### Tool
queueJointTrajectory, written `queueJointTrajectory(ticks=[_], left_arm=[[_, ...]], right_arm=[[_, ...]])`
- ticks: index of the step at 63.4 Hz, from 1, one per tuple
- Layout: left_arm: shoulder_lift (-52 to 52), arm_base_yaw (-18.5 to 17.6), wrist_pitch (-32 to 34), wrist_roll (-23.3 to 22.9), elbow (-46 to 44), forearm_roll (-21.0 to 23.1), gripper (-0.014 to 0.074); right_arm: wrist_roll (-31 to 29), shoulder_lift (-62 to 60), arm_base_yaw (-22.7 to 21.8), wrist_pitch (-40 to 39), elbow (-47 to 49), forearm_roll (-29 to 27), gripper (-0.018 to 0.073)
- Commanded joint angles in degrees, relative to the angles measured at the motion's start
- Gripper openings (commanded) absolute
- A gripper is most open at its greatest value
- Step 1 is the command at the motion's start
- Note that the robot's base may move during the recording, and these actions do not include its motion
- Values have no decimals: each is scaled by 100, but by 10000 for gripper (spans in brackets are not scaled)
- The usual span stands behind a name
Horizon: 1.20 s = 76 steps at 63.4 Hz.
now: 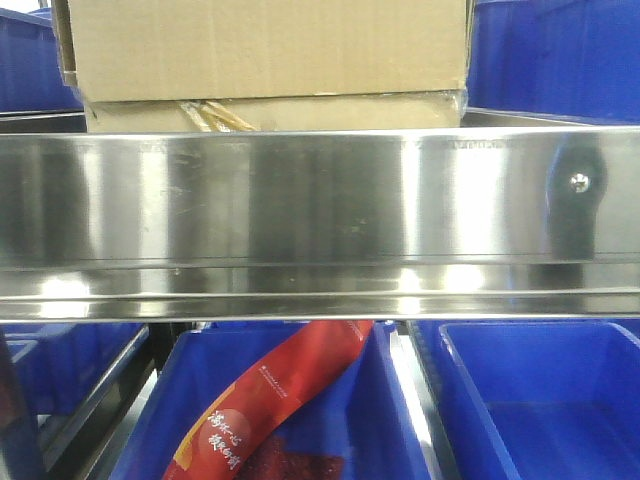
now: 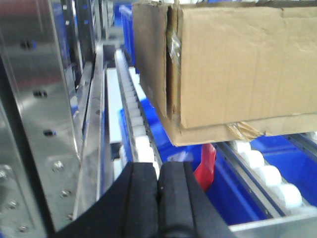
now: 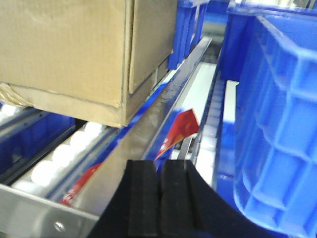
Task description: Stack two boxes on right shelf middle
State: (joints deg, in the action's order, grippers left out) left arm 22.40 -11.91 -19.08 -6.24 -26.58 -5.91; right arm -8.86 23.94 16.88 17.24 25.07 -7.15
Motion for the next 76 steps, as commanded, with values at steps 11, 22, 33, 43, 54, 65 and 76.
queueJointTrajectory(ticks=[11, 22, 33, 43, 54, 65, 76], left_arm=[[-424, 20, 595, -27, 513, 69, -111], [-421, 20, 679, -27, 513, 69, -111], [-421, 20, 679, -27, 513, 69, -111], [-421, 20, 679, -27, 513, 69, -111], [-558, 159, 680, -27, 526, 69, -111], [-1299, 814, 682, 22, 981, 172, -111], [-1977, 1217, 1244, 264, 2030, 417, -111]], right_arm=[[-27, -167, -12, -668, -229, 61, -153], [-27, -167, -12, -668, -229, 61, -153], [-27, -167, -12, -668, -229, 61, -153], [-27, -167, -12, -668, -229, 61, -153], [-27, -167, -12, -668, -229, 61, -153], [-27, -167, -12, -692, -229, 61, -153], [-27, -167, -12, -692, -229, 61, -153]])
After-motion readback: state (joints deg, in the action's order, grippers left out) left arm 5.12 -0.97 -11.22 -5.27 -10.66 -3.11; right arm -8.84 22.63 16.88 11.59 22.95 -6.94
